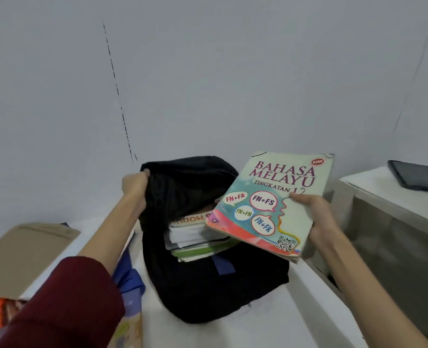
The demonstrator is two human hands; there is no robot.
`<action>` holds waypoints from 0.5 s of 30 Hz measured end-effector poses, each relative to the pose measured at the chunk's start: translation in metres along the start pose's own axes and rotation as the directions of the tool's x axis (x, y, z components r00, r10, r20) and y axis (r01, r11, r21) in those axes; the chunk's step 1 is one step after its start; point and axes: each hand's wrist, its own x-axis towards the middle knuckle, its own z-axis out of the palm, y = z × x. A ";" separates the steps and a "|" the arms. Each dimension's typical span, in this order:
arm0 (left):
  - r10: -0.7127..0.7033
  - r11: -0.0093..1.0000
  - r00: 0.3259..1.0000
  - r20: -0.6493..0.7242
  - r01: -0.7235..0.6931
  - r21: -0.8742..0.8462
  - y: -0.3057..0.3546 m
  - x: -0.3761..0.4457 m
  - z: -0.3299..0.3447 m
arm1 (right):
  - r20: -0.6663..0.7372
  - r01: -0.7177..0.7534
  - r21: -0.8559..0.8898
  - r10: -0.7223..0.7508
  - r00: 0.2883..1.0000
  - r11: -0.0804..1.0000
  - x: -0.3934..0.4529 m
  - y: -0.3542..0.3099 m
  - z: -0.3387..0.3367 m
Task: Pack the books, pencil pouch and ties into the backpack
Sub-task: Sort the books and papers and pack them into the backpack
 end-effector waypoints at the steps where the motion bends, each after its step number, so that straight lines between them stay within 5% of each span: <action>1: 0.082 0.996 0.997 0.006 -0.082 0.045 0.019 0.000 0.002 | -0.038 0.016 0.016 -0.015 0.999 1.000 0.005 0.004 0.005; 3: 0.299 0.923 0.951 0.076 -0.309 0.230 0.051 -0.011 0.012 | -0.113 0.053 0.070 -0.045 0.993 0.996 0.015 0.018 0.017; 7: 0.620 0.558 0.714 0.325 -0.692 0.458 0.074 -0.046 0.042 | -0.071 0.075 0.128 -0.067 0.995 0.989 0.029 0.074 0.060; 10: 0.699 0.369 0.582 0.415 -0.792 0.487 0.072 -0.057 0.059 | 0.098 -0.087 0.026 0.084 0.992 0.996 0.022 0.114 0.095; 15: 0.717 0.295 0.528 0.455 -0.821 0.488 0.078 -0.060 0.061 | 0.238 -0.366 -0.149 0.393 0.888 0.919 0.002 0.135 0.131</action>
